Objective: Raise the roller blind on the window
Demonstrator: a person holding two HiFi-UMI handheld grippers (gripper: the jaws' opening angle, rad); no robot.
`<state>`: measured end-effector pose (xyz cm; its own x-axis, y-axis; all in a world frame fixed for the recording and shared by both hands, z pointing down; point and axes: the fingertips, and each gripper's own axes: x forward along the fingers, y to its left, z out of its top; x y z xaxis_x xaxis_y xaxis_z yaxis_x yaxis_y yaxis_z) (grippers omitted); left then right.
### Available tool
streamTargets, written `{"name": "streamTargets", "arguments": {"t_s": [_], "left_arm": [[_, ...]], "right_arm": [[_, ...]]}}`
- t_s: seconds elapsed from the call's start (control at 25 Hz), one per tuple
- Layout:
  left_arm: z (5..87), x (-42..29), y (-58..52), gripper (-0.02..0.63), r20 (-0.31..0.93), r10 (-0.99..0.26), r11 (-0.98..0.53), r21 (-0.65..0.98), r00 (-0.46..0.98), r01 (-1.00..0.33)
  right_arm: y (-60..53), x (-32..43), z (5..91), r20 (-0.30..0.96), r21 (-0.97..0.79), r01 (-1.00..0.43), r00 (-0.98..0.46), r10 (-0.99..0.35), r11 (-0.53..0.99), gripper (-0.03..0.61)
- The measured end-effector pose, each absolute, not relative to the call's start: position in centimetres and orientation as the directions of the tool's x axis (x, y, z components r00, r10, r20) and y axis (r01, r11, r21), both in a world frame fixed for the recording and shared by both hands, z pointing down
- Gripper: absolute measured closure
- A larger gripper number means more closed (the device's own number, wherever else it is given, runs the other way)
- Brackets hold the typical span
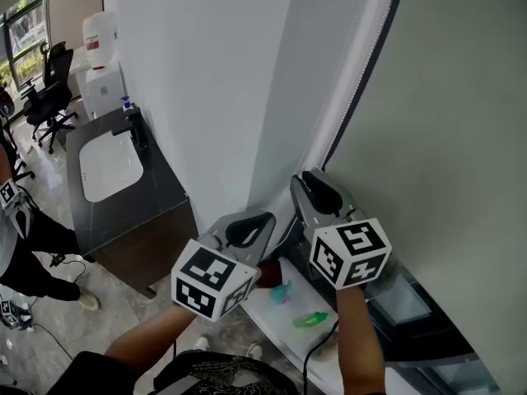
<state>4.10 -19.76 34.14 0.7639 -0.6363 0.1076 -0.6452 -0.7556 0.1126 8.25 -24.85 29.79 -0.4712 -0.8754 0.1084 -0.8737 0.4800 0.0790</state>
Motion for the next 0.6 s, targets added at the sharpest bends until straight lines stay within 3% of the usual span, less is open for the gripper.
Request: {"name": "streamTargets", "arguments": {"t_s": [0.44, 0.6], "left_arm": [[33.3, 3.6, -19.4, 0.611, 0.111, -0.653, -0.738, 0.128, 0.749, -0.663], [32.4, 3.2, -19.2, 0.580, 0.111, -0.653, -0.737, 0.134, 0.749, -0.662]], "right_arm": [[-28.0, 8.8, 29.0, 0.111, 0.035, -0.818, -0.568, -0.816, 0.574, 0.508], [-28.1, 8.4, 28.7, 0.101, 0.015, -0.792, -0.606, -0.789, 0.610, 0.508]]}}
